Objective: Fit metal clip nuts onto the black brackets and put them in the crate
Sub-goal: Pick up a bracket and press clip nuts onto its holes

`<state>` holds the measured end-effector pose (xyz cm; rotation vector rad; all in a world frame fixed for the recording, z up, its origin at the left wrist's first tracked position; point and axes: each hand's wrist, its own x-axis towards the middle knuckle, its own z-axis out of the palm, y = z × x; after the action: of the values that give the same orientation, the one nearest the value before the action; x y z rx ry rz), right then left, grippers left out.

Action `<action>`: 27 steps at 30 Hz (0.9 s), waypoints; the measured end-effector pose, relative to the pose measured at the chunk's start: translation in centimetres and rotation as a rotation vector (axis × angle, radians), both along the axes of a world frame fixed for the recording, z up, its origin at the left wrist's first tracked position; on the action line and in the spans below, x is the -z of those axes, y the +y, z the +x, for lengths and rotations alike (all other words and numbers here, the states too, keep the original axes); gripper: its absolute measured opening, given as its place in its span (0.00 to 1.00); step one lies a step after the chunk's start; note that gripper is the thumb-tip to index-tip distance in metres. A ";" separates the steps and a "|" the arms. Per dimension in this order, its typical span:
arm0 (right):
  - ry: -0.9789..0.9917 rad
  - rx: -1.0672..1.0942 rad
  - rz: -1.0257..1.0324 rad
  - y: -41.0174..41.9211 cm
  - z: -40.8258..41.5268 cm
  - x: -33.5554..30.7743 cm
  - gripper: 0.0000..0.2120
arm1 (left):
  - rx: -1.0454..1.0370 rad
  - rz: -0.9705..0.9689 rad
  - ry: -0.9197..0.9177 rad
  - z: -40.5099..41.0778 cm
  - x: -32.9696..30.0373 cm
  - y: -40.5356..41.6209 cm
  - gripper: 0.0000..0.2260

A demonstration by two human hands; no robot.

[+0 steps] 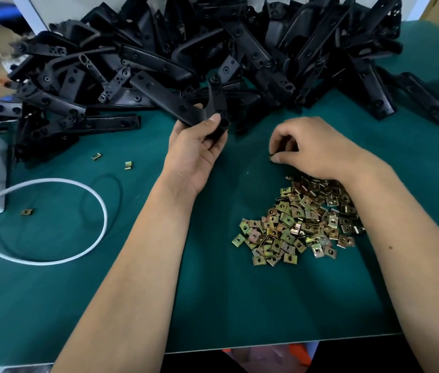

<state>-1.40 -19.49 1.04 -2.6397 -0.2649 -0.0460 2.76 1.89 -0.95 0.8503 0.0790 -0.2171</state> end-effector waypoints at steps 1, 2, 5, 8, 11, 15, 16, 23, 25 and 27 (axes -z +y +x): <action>-0.016 0.000 0.023 0.3 0.0 0.2 0.08 | 0.005 0.012 -0.006 0.0 0.0 -0.1 0.16; -0.032 -0.003 0.058 0.8 0.0 0.5 0.07 | 0.015 0.019 -0.013 -0.1 0.0 -0.2 0.16; -0.101 0.005 0.205 2.1 0.2 1.1 0.08 | 0.053 0.021 -0.036 -0.2 0.0 -0.4 0.15; -0.162 0.096 0.426 3.0 0.4 1.6 0.08 | 0.085 0.013 -0.049 -0.4 -0.1 -0.4 0.15; -0.135 0.190 0.826 3.4 0.4 1.7 0.06 | 0.127 0.011 -0.050 -0.5 -0.1 -0.6 0.16; -0.096 0.250 1.089 3.4 0.4 1.5 0.05 | 0.181 0.021 -0.055 -0.7 -0.2 -0.9 0.19; -0.093 0.265 1.124 3.4 0.4 1.5 0.04 | 0.193 0.026 -0.059 -0.8 -0.2 -0.9 0.20; -0.110 0.355 1.246 4.5 0.2 1.4 0.05 | 0.253 0.088 -0.081 -1.1 0.1 -1.4 0.21; -0.095 0.348 1.286 4.5 0.1 1.3 0.04 | 0.250 0.083 -0.073 -1.1 0.0 -1.5 0.22; -0.070 0.327 1.343 4.4 0.0 1.3 0.06 | 0.237 0.066 -0.062 -1.1 0.0 -1.5 0.23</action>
<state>-1.35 -15.04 -0.22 -1.3138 0.1589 -0.3041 1.62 0.38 -0.95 0.9310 -0.0738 -0.4117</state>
